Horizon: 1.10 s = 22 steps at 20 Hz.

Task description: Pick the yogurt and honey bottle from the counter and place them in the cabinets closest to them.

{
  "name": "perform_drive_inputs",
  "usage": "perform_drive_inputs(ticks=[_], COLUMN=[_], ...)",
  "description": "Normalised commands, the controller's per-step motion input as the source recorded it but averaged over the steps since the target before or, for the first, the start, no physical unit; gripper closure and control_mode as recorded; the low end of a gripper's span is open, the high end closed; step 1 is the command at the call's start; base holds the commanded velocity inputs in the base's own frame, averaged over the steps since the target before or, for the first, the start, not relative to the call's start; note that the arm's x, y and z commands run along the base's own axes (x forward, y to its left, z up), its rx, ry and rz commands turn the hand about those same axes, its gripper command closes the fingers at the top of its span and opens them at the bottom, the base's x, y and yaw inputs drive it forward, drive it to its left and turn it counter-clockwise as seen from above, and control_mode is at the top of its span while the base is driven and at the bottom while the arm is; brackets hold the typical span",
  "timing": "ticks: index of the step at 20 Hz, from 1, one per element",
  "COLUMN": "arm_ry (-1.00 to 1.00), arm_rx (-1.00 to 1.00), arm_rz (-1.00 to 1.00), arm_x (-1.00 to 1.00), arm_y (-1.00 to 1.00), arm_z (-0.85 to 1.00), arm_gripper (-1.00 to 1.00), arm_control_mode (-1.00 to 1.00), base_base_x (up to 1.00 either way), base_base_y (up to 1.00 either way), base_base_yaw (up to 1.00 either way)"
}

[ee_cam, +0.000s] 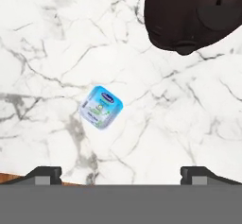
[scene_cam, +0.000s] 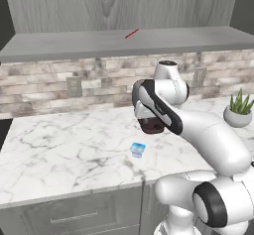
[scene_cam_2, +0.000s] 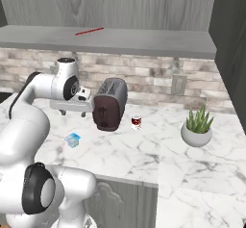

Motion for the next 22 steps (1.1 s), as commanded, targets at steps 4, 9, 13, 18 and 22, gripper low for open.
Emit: perform_drive_inputs(ticks=[4, 9, 13, 18, 22], arm_ry=[0.07, 0.09, 0.09, 0.10, 0.12], arm_rx=[0.00, -0.01, -0.01, 0.00, -0.01], arm_rz=[0.01, 0.01, 0.01, 0.01, 0.01], arm_x=[0.13, 0.14, 0.12, 0.06, 0.00], arm_y=[0.20, 0.17, 0.14, 0.11, 0.09], arm_z=[-0.26, -0.29, -0.29, -0.31, -0.34], arm_gripper=[-1.00, -1.00, -1.00, -1.00, -1.00], arm_control_mode=[-1.00, -1.00, -1.00, -1.00, -1.00], base_base_x=[0.00, 0.00, 0.00, 0.00, 0.00], base_base_y=[0.00, 0.00, 0.00, 0.00, 0.00], base_base_yaw=[0.00, 0.00, 0.00, 0.00, 0.00])
